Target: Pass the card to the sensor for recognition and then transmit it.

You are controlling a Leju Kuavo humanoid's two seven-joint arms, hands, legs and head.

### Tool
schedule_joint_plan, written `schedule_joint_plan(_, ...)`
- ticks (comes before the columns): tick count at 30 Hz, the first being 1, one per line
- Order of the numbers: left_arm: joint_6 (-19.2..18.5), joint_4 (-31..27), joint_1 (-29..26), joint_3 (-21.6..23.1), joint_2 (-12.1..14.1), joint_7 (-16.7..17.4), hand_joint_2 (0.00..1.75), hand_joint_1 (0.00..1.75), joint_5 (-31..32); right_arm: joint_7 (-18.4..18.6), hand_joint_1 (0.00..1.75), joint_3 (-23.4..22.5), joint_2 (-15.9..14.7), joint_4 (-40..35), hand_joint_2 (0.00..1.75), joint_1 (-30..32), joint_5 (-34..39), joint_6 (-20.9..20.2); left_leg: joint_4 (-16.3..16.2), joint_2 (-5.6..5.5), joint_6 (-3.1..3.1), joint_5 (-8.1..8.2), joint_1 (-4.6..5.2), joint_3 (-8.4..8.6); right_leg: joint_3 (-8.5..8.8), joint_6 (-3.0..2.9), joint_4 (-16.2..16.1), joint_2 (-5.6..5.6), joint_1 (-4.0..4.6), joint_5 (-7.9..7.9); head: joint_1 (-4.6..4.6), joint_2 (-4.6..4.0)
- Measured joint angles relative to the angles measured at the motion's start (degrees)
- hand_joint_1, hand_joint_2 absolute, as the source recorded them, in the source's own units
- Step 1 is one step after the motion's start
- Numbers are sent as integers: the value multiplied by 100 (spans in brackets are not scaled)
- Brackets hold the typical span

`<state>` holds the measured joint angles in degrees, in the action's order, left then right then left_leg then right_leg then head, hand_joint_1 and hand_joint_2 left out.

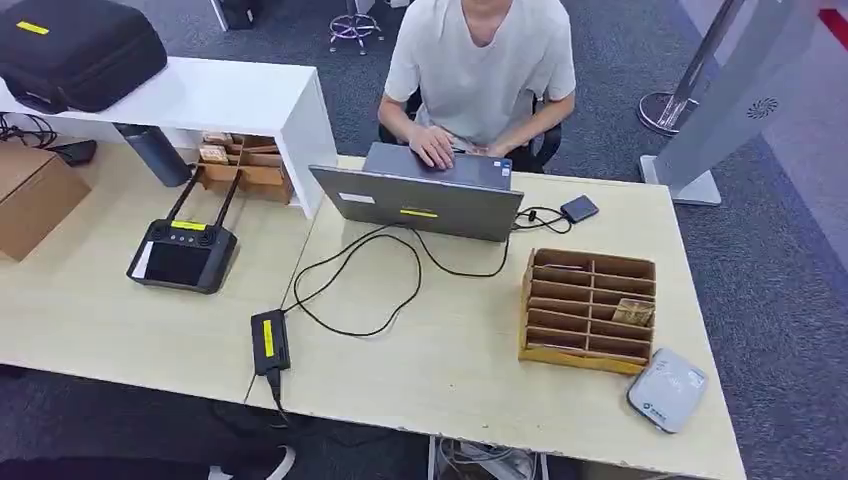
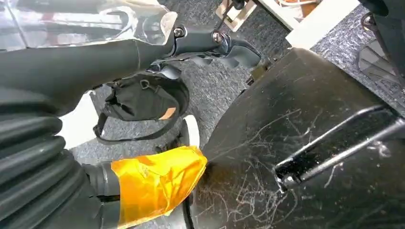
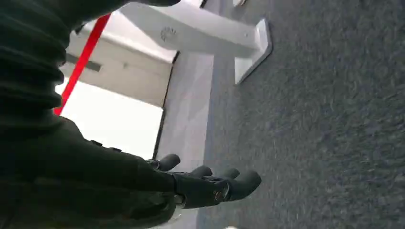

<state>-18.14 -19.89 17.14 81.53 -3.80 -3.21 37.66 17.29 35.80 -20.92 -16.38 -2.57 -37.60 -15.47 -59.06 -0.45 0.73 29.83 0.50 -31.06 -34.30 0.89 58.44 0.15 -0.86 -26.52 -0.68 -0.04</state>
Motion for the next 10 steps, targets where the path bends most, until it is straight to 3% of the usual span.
schedule_joint_plan(3,-55,13,12,11,-9,50,175,0,-99,70,0,-175,510,182,175,-58,51,-147,0,1,0,0,1,-2,1,0,0,0,-2,0,-9,0)
schedule_joint_plan(10,-271,26,55,15,-20,66,175,0,-376,212,0,-256,781,252,175,-151,186,-234,0,1,0,0,2,-3,3,0,0,0,-3,0,-5,0)
